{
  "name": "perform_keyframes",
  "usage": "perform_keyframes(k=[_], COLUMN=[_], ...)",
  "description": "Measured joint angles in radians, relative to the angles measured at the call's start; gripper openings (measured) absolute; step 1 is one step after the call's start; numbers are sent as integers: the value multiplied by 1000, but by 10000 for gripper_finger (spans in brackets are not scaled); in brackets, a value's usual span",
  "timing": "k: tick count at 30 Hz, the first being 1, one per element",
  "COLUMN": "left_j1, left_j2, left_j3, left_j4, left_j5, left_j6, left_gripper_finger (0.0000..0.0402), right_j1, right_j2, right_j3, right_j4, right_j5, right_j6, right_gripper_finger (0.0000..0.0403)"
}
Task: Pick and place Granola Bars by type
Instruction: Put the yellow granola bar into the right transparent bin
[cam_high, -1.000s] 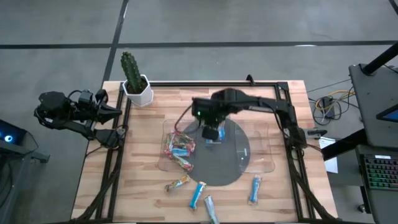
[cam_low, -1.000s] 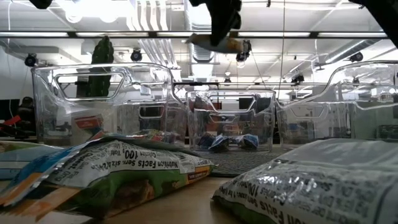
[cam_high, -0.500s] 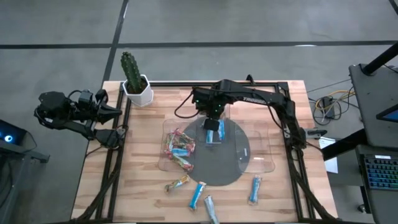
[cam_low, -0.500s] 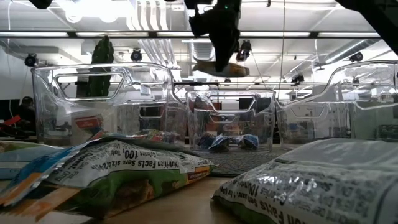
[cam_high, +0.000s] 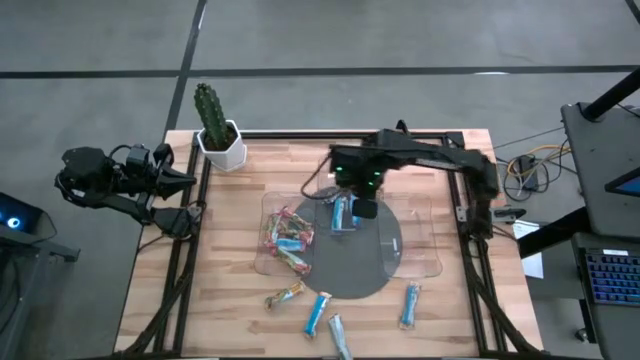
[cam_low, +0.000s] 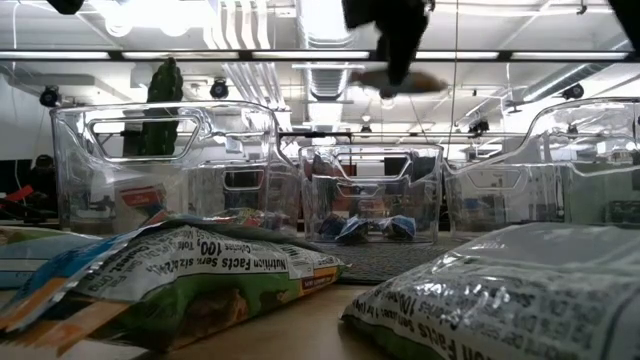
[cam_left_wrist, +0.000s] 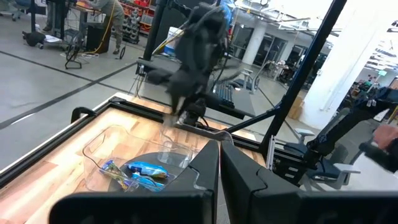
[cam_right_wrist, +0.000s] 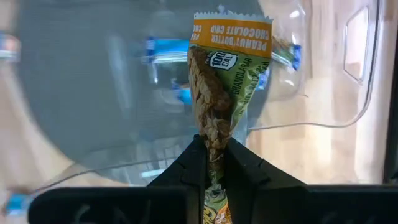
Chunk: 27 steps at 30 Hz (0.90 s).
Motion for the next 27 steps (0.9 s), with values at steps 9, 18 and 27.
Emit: perform_keyframes(k=[9, 18, 27], left_j1=[0, 0, 0], left_j2=[0, 0, 0], left_j3=[0, 0, 0], left_j4=[-1, -1, -1], left_j5=[0, -1, -40], left_j6=[0, 0, 0], left_gripper_finger=[0, 0, 0], right_j1=[66, 136, 192], right_j2=[-331, -516, -552], right_j3=[-255, -535, -758], right_j4=[97, 180, 306], right_j5=[-3, 3, -44], right_j6=[232, 470, 586], right_gripper_finger=[29, 29, 29])
